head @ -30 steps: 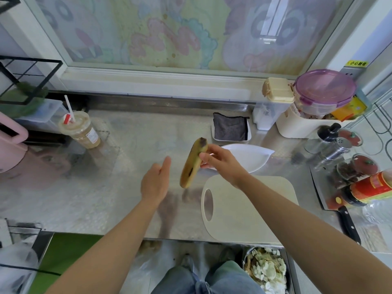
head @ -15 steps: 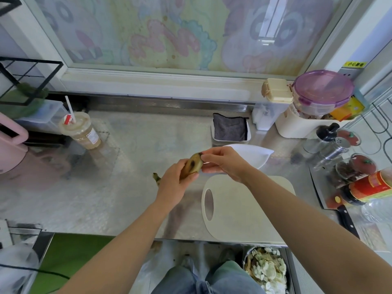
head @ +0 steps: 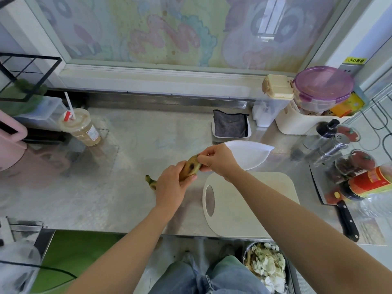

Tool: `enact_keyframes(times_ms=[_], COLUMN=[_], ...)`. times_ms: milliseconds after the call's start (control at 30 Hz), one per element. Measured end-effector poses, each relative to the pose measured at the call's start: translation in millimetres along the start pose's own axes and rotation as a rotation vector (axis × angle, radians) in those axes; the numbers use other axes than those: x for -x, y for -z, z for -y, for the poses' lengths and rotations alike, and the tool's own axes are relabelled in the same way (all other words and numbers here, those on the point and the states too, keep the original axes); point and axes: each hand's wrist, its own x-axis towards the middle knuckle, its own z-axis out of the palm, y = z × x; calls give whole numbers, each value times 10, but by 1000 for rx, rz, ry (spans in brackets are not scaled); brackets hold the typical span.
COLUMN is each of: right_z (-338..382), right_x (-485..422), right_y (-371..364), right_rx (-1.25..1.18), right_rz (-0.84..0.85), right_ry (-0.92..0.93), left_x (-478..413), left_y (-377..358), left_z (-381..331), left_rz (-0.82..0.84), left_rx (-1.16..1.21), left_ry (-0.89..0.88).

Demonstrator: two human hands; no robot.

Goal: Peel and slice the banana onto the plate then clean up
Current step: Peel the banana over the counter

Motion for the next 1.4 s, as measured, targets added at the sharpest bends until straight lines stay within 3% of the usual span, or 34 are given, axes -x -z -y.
enact_keyframes(times_ms=[133,267,367,533,700,833,1100,1267,1400], right_z=[-37,-35,15,43,78,43,-36,-309,-594], right_x=[19,40,45,49,60,56,-26,-60,24], right_y=[-85,11,33,-35,-69,-90,-191,-234,-151], right_rx=[18,-177,-241,-70,219,218,-51,-112,-11], right_rz=[-63,136,157,87,-21,-75,-96,-142,-153], right_ry=[16,13,17,0,139,162,45,-98,-188], left_x=[83,94,34,27,43,57,39,-39,-119], left_y=[-16,16,43,71,42,60,95,203,345], left_z=[-26,20,16,-86,-154,-186,-238,-233,-149], left_rz=[-42,-54,-82,-129,-119,-70,-29,-159,-245], left_rx=[-44,-24,-18,-99,-107,-16,419,1070,1312], left_ry=[38,33,52,76,96,156,386,554,575])
